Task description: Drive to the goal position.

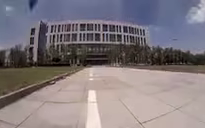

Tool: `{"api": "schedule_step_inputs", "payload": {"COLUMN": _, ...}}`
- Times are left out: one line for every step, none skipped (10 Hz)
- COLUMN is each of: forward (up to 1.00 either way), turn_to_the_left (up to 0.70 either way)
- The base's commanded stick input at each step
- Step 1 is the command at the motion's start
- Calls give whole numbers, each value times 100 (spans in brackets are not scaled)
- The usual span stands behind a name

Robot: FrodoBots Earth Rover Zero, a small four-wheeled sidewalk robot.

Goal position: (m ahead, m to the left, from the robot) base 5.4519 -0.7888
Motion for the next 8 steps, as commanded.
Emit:
{"api": "schedule_step_inputs", "payload": {"forward": 50, "turn_to_the_left": 0}}
{"api": "schedule_step_inputs", "payload": {"forward": 50, "turn_to_the_left": 0}}
{"api": "schedule_step_inputs", "payload": {"forward": 50, "turn_to_the_left": 0}}
{"api": "schedule_step_inputs", "payload": {"forward": 50, "turn_to_the_left": 0}}
{"api": "schedule_step_inputs", "payload": {"forward": 50, "turn_to_the_left": 36}}
{"api": "schedule_step_inputs", "payload": {"forward": 50, "turn_to_the_left": 50}}
{"api": "schedule_step_inputs", "payload": {"forward": 50, "turn_to_the_left": 50}}
{"api": "schedule_step_inputs", "payload": {"forward": 50, "turn_to_the_left": 17}}
